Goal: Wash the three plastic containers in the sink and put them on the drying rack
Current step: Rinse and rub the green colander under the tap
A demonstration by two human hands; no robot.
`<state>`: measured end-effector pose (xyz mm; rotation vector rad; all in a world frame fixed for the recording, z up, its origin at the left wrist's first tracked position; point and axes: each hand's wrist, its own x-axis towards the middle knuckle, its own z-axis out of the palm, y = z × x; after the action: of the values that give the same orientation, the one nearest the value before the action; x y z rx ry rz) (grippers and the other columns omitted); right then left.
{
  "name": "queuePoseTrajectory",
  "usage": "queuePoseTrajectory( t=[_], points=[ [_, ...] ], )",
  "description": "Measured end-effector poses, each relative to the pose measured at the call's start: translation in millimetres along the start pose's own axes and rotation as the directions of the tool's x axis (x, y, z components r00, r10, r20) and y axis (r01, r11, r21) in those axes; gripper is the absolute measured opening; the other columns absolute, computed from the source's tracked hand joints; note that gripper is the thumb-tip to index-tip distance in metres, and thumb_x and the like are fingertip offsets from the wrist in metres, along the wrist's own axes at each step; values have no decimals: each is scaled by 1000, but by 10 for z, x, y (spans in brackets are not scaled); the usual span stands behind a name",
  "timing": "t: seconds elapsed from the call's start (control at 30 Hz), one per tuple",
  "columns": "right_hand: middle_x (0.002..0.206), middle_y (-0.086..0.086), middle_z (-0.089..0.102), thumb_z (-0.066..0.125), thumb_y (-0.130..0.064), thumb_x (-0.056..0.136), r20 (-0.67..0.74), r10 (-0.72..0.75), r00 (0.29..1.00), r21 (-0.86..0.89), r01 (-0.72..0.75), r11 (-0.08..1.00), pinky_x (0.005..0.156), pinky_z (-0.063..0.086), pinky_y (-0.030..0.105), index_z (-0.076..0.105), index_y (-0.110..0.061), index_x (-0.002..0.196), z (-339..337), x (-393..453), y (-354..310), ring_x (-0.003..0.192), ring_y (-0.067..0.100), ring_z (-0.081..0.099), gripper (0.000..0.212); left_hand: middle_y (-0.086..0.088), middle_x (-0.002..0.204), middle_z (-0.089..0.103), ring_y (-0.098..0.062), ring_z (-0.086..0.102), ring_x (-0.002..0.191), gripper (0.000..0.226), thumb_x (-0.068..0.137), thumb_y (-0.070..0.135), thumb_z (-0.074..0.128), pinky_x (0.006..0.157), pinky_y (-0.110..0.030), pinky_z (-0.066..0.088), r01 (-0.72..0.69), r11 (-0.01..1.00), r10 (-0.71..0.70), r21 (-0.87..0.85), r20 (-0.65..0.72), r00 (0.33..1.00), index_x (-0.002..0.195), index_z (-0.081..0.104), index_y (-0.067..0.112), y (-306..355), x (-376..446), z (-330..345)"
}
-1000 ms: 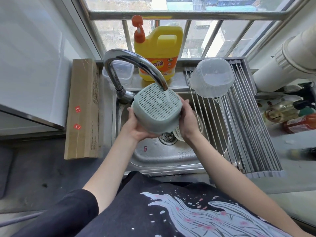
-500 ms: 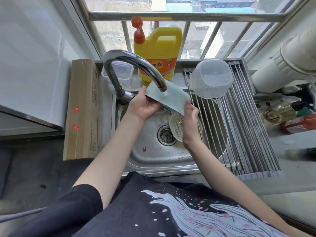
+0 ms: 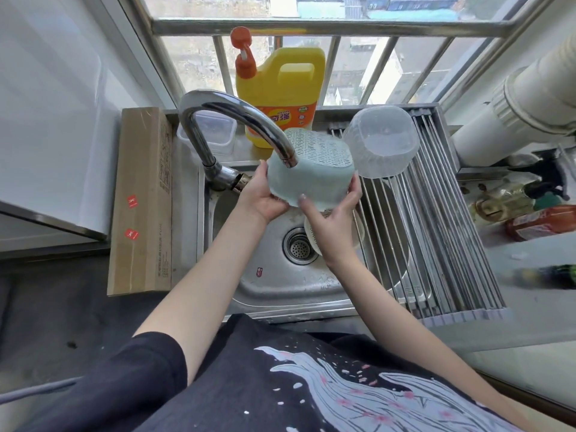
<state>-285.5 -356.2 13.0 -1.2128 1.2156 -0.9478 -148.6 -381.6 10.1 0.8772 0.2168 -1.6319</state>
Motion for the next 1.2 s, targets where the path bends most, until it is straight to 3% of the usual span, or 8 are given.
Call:
queuePoseTrajectory(
  t=[0.3, 0.43, 0.63, 0.8, 0.9, 0.97, 1.07, 1.2],
  points=[
    [152, -2, 29, 55, 15, 81, 401, 35, 915, 169, -112, 979, 99, 48, 39, 23, -24, 146, -331, 178, -98, 127, 26, 49, 82, -10, 86, 75, -28, 72, 74, 47, 92, 54, 41, 65, -47, 57, 1, 997, -8, -80, -87, 996, 110, 64, 17, -74, 9, -261],
    [133, 10, 55, 43, -34, 98, 322, 380, 867, 432, -492, 756, 99, 45, 54, 55, -19, 122, -355, 205, -147, 118, 30, 56, 31, -7, 95, 74, -25, 69, 93, 35, 93, 43, 49, 74, -36, 57, 10, 992, -3, 127, -51, 999, 103, 67, 15, -53, -113, -346],
    [116, 13, 68, 38, -60, 93, 150, 550, 822, 453, -551, 701, 101, 46, 49, 64, -10, 119, -203, 328, 34, 111, 29, 63, 62, -4, 97, 73, -20, 68, 93, 37, 98, 42, 41, 81, -33, 54, -62, 982, 69, 180, -38, 997, 101, 67, 15, -160, -152, -362],
    [74, 4, 67, 42, -44, 98, -118, 369, 922, 218, -339, 915, 69, 53, 33, 65, -14, 75, -159, 367, 22, 72, 19, 64, 43, -16, 131, 56, -31, 55, 117, 60, 87, 59, 48, 86, -45, 49, 220, 912, -160, 346, -194, 968, 124, 55, 12, -190, -225, -523],
    [53, -4, 45, 38, -43, 99, -50, -110, 993, -188, 99, 977, 49, 31, 29, 52, -14, 64, -169, 298, 3, 49, 15, 42, 47, -21, 126, 47, -42, 46, 121, 78, 83, 73, 35, 89, -57, 44, 282, 872, -194, 399, -246, 950, 128, 43, 10, -130, -367, -668],
    [51, -8, 39, 40, -44, 95, 259, -400, 879, -523, 476, 707, 49, 22, 29, 46, -16, 63, -197, 215, 64, 47, 14, 41, 43, -24, 130, 51, -43, 51, 120, 94, 76, 80, 35, 93, -62, 45, 269, 911, -263, 314, -61, 963, 132, 45, 6, -59, -469, -685],
    [62, -2, 55, 54, -39, 90, 633, -582, 510, -514, 840, 176, 58, 27, 27, 52, -15, 69, -198, 71, 215, 59, 19, 53, 32, -19, 125, 61, -36, 60, 111, 73, 84, 63, 48, 91, -57, 49, 198, 917, -227, 346, 45, 973, 131, 51, 8, -9, -553, -614],
    [73, -2, 59, 63, -37, 85, 710, -581, 397, -470, 882, 28, 79, 35, 35, 55, -18, 74, -192, 34, 340, 73, 22, 58, 23, -15, 107, 69, -28, 69, 90, 35, 90, 4, 45, 69, -43, 60, 131, 895, -148, 426, 7, 989, 124, 51, 7, -61, -576, -571]
  ],
)
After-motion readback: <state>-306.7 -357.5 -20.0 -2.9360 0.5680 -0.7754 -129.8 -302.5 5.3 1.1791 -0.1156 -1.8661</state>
